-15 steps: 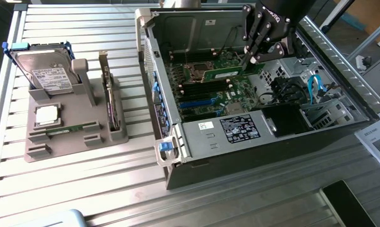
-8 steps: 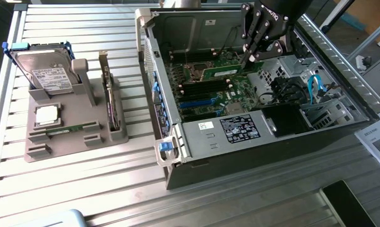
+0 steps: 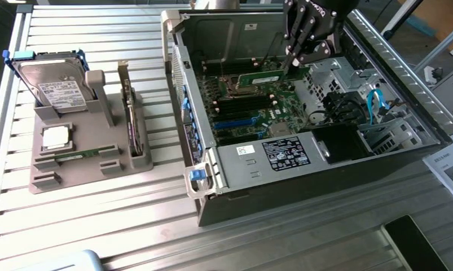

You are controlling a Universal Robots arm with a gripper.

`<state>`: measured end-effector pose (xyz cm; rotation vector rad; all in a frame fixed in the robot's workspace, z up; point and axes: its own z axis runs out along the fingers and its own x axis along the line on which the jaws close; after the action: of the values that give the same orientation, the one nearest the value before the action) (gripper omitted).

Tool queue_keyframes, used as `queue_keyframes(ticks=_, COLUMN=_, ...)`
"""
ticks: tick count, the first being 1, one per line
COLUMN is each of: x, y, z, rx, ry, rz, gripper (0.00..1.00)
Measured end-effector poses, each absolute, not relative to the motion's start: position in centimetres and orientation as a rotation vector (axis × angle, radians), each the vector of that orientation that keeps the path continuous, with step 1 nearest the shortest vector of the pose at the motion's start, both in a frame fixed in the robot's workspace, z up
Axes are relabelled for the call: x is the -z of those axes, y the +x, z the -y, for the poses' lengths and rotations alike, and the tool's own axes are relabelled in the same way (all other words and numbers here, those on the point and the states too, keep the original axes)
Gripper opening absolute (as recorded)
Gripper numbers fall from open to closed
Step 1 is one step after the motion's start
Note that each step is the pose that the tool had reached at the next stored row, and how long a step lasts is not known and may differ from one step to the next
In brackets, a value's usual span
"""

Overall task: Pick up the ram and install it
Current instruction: 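Pick up the ram and move it above insertion slot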

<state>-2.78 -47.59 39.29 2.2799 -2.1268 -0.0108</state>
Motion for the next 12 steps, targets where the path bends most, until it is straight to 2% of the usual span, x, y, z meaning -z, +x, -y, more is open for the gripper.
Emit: queue_keyframes(ticks=12, x=-39.2, y=-2.8, z=45.8, rx=0.009, ry=2.281, rz=2.128, gripper=0.12)
